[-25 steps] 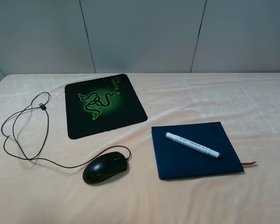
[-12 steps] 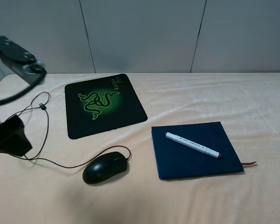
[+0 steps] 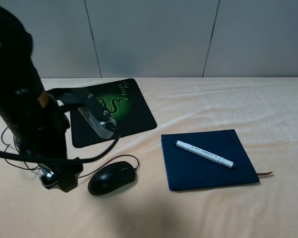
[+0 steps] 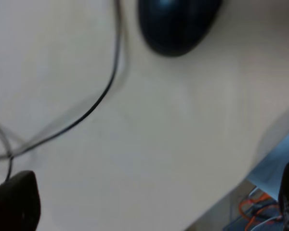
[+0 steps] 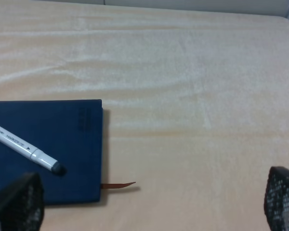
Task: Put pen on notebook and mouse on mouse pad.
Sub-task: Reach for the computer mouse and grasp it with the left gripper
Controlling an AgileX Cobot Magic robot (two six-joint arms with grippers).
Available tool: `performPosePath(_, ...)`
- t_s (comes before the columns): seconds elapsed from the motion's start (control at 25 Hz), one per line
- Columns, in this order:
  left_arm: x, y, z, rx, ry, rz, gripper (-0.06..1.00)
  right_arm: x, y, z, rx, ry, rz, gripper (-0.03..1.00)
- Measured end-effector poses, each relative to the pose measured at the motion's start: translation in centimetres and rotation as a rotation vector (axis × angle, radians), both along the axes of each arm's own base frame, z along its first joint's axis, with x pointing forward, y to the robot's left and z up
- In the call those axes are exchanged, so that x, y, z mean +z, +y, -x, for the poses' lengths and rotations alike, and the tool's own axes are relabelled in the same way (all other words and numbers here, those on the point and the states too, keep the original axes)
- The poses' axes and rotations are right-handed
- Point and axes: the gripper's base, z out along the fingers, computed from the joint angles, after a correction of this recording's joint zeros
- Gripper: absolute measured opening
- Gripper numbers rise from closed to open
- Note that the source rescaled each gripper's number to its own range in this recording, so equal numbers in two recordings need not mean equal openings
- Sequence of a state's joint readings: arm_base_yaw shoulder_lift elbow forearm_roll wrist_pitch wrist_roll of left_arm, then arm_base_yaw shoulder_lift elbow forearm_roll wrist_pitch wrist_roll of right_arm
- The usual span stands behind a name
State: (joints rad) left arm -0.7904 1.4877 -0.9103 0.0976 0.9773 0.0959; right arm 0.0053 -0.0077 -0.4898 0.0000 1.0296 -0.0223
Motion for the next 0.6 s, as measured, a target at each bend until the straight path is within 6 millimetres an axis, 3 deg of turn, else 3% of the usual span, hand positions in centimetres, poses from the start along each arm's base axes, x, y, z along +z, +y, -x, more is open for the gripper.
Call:
performPosePath(0.32, -4.7, -2.8, -0.4, -0.080, 0.065, -0.061, 1.00, 0.0, 0.0, 0.0, 0.000, 0.001, 0.000, 1.00)
performPosePath(0.6, -6.0, -5.0, -2.3, -0.120, 0.049, -0.039, 1.00, 0.0, 0.0, 0.0, 0.000, 0.001, 0.000, 1.00)
